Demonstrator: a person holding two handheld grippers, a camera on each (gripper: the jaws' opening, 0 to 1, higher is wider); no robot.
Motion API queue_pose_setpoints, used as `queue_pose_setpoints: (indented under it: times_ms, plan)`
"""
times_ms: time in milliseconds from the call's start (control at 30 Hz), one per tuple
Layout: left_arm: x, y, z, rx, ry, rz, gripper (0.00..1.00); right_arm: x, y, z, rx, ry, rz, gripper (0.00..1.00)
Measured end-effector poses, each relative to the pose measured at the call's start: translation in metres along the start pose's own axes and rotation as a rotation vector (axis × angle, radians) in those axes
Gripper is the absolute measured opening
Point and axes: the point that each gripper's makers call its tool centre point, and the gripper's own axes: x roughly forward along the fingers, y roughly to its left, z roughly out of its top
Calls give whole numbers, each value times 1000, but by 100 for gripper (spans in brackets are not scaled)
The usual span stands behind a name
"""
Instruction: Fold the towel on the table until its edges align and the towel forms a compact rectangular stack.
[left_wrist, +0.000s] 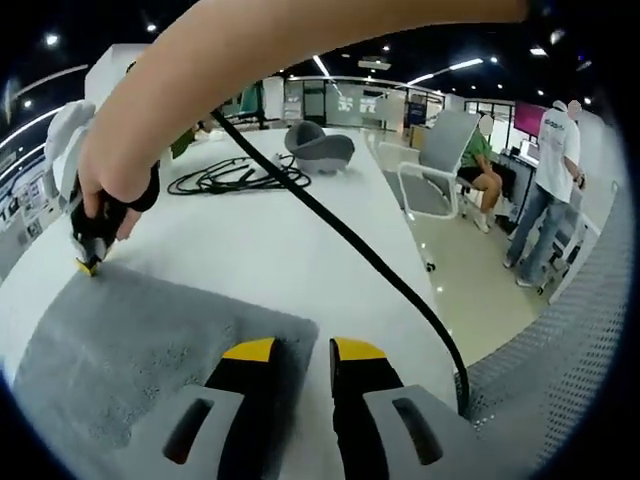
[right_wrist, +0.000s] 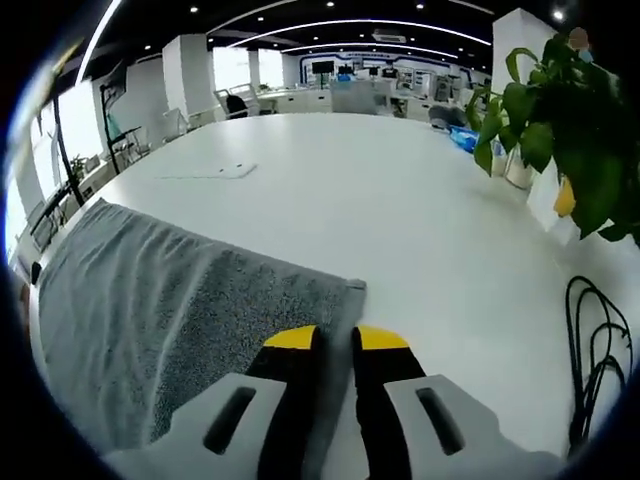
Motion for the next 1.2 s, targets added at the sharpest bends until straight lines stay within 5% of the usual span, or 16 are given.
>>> queue_pose_setpoints:
  times_ms: [567, 767, 1033, 1100, 1200]
  plan:
    - [1, 8, 3, 5, -3, 34, 9, 3, 6, 0, -51, -21, 26, 1]
    - [1, 10, 2, 50, -3, -2, 5, 1, 7, -1, 9, -17, 47, 1]
    - [-3, 11, 2, -15, 5, -17, 2, -8, 11, 6, 18, -37, 52, 1]
    - [-5, 9, 4, -118, -10, -34, 2, -8, 10, 10, 34, -42, 59, 1]
    - [-8, 14, 10, -110, -28, -27, 2, -11, 11, 14, 44, -50, 62, 1]
